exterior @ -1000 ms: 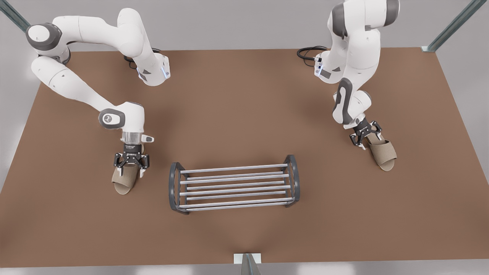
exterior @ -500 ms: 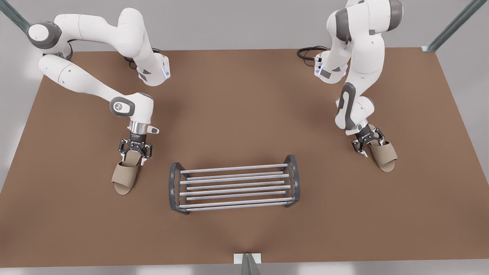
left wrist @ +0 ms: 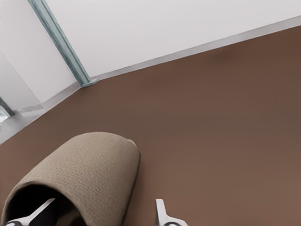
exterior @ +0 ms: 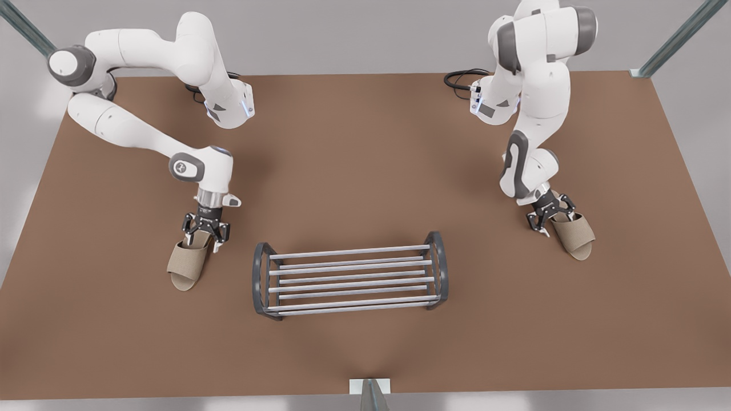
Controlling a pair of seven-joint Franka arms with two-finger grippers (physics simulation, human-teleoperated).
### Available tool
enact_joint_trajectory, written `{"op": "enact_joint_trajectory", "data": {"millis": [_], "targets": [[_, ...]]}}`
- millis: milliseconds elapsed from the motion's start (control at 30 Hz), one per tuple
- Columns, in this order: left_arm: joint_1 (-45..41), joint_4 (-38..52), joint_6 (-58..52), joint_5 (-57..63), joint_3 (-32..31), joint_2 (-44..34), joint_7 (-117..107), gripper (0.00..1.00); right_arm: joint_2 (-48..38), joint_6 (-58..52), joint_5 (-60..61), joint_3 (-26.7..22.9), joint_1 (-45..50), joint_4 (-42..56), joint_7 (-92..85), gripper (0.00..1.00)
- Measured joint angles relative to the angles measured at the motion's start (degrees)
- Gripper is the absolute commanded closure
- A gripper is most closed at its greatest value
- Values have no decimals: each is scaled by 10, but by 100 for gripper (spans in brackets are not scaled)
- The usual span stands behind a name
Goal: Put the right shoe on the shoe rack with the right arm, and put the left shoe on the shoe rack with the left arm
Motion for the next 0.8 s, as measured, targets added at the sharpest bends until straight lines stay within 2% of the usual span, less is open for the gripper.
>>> {"op": "enact_joint_trajectory", "data": {"millis": [167, 400, 467, 600, 767, 800], "targets": [[34, 17, 0, 12, -21, 2, 0, 0, 1, -1, 0, -2, 17, 20, 3, 0], [38, 27, 3, 22, -22, 1, 0, 0, 1, -2, 0, -1, 43, 46, 7, 0], [38, 28, 4, 22, -22, -2, 0, 10, 1, -2, 0, -1, 49, 54, 8, 0], [38, 27, 5, 22, -18, -15, 0, 15, 1, -1, 0, -1, 58, 65, 10, 0], [39, 27, 7, 21, -16, -30, 0, 38, 2, 1, 0, -1, 70, 83, 11, 0], [39, 27, 9, 21, -16, -34, 0, 46, 2, 2, 0, -1, 71, 86, 11, 0]]}}
